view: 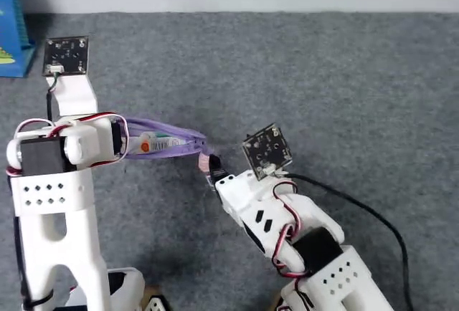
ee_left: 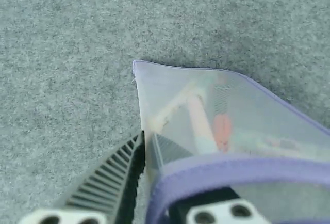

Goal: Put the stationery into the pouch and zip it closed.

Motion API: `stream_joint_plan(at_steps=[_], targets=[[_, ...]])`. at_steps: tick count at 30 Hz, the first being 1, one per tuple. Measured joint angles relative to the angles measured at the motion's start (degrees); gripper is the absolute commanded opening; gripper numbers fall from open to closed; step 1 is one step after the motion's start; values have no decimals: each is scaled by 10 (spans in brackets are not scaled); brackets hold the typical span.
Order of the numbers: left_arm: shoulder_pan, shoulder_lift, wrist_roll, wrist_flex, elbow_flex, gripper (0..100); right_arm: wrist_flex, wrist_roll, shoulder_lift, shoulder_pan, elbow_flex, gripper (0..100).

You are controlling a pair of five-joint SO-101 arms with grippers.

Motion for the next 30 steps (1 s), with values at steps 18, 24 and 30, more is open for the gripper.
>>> stream_joint_plan(at_steps=[18,24,30], targets=[[-4,0,-1,0,11,13,-140,-5,7,-38,89,245],[-4,0,-1,0,11,13,-204,-5,97,-38,89,244],[-4,0,-1,0,11,13,-278,-5,171,-17,89,180]])
